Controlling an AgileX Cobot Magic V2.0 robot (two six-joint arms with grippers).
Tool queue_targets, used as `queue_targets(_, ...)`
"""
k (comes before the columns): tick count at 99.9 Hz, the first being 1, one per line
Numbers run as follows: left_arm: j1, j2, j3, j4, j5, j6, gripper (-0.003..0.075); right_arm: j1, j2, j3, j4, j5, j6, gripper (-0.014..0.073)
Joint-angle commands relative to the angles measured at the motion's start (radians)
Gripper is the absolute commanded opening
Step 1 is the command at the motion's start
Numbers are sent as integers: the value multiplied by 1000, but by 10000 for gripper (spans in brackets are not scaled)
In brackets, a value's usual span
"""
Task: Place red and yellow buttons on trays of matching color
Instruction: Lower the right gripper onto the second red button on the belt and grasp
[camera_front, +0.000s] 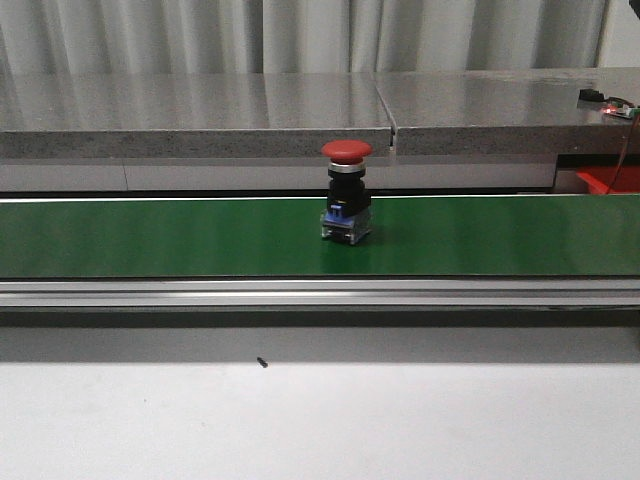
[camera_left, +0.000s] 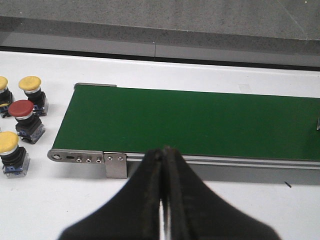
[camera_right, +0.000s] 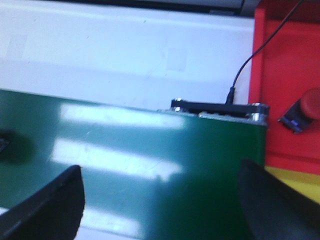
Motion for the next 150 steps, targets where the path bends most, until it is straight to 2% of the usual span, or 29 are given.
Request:
queue_targets(1, -8, 11, -22, -4, -72, -1, -20, 26, -73, 9, 16, -8, -15, 615)
queue_targets(20, -8, 11, -22, -4, -72, -1, -20, 128, -88, 19, 16, 28, -20, 615)
queue_targets(40, -8, 11, -22, -4, -72, -1, -20, 269, -59, 19, 4, -11, -20, 615)
queue_targets(68, -8, 11, -22, -4, -72, -1, -20, 386, 61, 19, 2, -82, -20, 615)
queue_targets(86, -8, 11, -22, -4, -72, -1, -20, 428, 137, 7, 2, -129, -20, 615)
queue_targets(131, -8, 11, -22, -4, -72, -1, -20, 430, 319, -140, -17, -150, -20, 610)
queue_targets(138, -8, 11, -22, -4, -72, -1, -20, 430, 336, -155, -27, -119, -19, 569)
queue_targets(150, -8, 11, -22, -4, -72, -1, -20, 427, 353, -164, -53, -82, -8, 432)
